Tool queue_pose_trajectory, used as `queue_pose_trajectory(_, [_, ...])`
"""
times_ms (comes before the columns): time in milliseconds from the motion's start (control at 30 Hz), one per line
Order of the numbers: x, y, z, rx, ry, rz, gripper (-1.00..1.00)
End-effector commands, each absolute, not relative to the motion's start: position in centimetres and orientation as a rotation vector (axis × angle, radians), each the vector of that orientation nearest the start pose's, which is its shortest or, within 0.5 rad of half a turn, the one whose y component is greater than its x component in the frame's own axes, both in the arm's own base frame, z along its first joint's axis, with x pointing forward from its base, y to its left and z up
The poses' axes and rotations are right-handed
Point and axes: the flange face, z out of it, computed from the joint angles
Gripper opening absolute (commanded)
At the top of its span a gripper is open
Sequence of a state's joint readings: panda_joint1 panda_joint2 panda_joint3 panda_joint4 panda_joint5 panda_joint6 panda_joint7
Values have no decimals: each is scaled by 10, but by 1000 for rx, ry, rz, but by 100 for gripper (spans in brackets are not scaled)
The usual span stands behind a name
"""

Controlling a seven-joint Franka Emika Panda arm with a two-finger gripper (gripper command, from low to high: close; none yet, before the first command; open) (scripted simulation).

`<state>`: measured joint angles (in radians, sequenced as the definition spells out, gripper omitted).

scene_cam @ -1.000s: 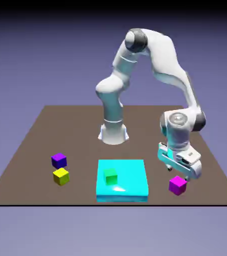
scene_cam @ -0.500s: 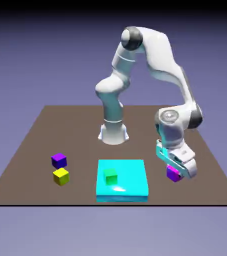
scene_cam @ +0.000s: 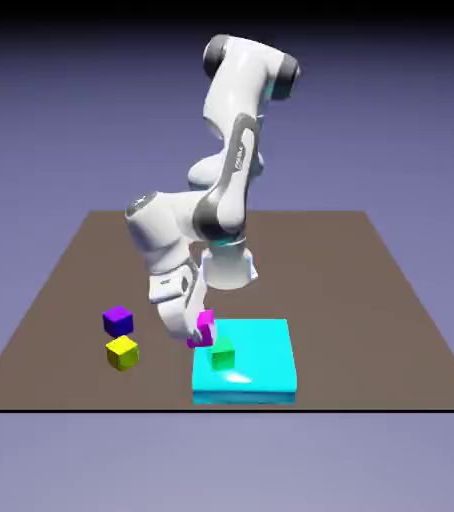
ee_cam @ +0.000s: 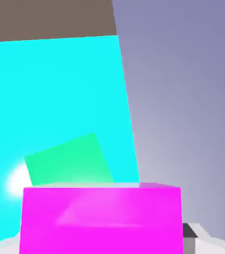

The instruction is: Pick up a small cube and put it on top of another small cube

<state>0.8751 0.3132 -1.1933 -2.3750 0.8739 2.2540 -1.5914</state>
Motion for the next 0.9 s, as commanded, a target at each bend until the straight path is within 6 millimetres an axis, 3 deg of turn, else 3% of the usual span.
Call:
queue_pose_trajectory(0, [451,-160,256,-2710,-872,-259,-100])
queue_pose_trajectory(200, [366,-239,246,-2780,-780,-190,-100])
queue_pose_trajectory(433, [271,-299,250,-2864,-784,-140,-100])
queue_pose_trajectory(567, [266,-302,244,-2876,-794,-138,-100])
queue_pose_trajectory(867, [268,-297,197,-2877,-795,-136,-100])
